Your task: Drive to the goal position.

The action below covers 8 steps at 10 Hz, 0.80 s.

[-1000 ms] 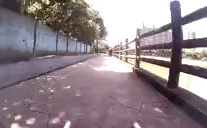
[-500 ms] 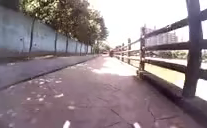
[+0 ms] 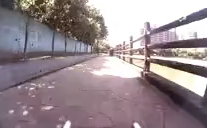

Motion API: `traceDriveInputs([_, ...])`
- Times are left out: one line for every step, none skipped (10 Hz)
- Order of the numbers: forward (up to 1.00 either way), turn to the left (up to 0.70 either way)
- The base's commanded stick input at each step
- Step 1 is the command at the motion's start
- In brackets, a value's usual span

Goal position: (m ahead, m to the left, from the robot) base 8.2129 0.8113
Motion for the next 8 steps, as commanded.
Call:
traceDriveInputs([0.70,0.00])
traceDriveInputs([0.70,0.00])
traceDriveInputs([0.70,0.00])
traceDriveInputs([0.70,0.00])
traceDriveInputs([0.70,0.00])
traceDriveInputs([0.70,0.00])
traceDriveInputs([0.70,0.00])
traceDriveInputs([0.70,0.00])
